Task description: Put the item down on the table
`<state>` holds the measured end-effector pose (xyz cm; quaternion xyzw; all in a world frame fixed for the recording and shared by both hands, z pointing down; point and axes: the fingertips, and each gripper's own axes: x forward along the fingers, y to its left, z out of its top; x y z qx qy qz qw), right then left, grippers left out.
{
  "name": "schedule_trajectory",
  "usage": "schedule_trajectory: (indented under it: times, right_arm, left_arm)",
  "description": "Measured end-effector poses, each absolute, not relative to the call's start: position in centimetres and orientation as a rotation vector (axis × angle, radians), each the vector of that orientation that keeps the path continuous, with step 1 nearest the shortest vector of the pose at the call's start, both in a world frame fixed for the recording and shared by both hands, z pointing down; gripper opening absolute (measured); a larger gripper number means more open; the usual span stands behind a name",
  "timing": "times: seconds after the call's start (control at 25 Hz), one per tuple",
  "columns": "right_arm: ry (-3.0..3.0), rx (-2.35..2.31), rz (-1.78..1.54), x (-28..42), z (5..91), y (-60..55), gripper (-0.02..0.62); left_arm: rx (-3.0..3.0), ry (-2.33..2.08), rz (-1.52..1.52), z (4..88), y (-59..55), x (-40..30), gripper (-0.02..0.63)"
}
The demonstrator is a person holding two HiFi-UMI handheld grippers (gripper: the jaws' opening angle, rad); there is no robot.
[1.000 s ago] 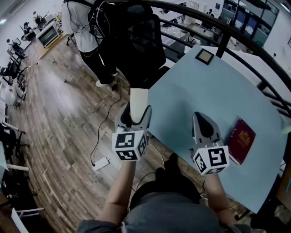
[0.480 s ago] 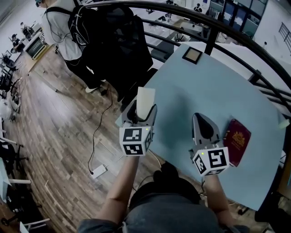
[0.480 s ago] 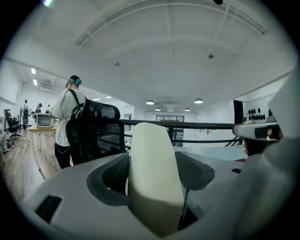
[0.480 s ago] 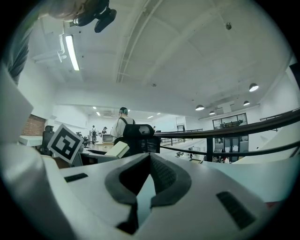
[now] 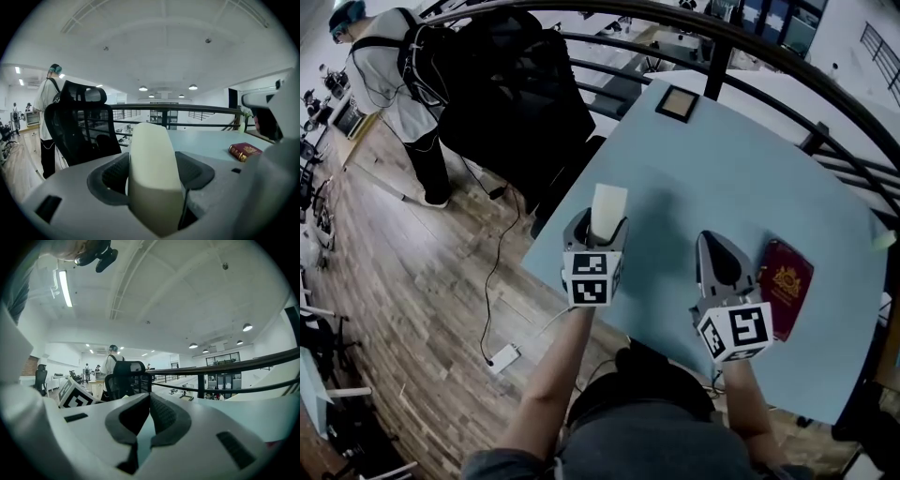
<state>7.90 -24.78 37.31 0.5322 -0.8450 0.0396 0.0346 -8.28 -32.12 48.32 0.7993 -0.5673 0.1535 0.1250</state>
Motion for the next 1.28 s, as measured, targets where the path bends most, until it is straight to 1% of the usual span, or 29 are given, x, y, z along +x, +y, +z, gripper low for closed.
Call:
schedule_trajectory:
  times: [0.6,1.28]
  right_arm:
    - [-2.523,1.707,0.167,10.0,38.5,-26.1,0.003]
    - [-2.512,1.711,0.194,10.3,39.2,-26.9,0.003]
  left_arm:
    - [2.194,-1.472,0.720,59.8,-34.6,-6.0,0.310]
    - [2.102,-1.374,0.860,61.7,-35.3,-5.6,0.310]
